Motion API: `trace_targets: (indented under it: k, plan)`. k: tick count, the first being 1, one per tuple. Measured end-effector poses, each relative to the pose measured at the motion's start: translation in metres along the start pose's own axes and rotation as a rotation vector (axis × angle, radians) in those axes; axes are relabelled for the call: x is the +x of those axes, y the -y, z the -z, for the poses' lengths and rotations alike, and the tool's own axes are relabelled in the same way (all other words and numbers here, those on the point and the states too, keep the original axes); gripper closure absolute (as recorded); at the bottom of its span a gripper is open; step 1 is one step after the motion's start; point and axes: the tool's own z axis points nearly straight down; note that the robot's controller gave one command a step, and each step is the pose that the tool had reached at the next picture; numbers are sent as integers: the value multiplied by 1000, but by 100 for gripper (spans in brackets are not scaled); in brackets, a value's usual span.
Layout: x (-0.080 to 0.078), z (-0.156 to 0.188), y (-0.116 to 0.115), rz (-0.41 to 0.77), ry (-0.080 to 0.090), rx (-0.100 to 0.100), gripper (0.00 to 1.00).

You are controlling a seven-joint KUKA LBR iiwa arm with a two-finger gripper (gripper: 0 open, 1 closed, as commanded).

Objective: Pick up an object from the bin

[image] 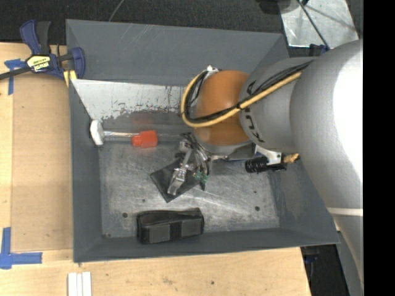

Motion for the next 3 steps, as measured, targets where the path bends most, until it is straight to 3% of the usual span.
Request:
trace_targets:
  k: [1,2,3]
  plan:
    - [-2,2,0,1,-3,2,0]
    - [-6,6,-1,-2,7,-2,100]
    - [-9,105,-2,-1,2,-1,100]
